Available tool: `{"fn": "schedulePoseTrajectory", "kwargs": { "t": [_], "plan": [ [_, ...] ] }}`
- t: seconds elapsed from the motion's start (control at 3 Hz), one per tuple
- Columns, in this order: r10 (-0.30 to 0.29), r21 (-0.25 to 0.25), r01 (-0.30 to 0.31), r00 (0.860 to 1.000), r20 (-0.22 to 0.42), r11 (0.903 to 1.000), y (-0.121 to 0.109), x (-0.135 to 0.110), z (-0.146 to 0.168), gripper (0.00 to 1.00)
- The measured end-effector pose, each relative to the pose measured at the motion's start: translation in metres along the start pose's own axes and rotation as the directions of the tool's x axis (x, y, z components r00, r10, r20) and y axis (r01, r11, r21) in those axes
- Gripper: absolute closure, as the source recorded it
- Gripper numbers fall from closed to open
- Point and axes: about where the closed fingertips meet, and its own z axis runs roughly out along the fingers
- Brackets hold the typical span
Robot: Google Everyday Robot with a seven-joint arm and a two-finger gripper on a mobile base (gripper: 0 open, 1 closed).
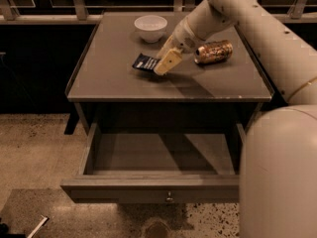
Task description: Place rxbar blueberry into top drawer
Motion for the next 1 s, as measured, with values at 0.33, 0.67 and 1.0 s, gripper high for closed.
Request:
{"fn": "schedulePoseTrajectory", "kwargs": {
  "t": [0.33,0.67,1.0],
  "plan": [
    [-0.041,0.023,0.042,0.999,-0.011,0.9989,0.038,-0.002,-0.042,1.0],
    [-0.03,0.022,0.03,0.999,-0.012,0.9993,0.078,0.004,-0.071,1.0],
    [0.008,0.056,-0.008,1.0,0.014,0.9984,0.118,0.016,-0.091,1.0]
  ]
}}
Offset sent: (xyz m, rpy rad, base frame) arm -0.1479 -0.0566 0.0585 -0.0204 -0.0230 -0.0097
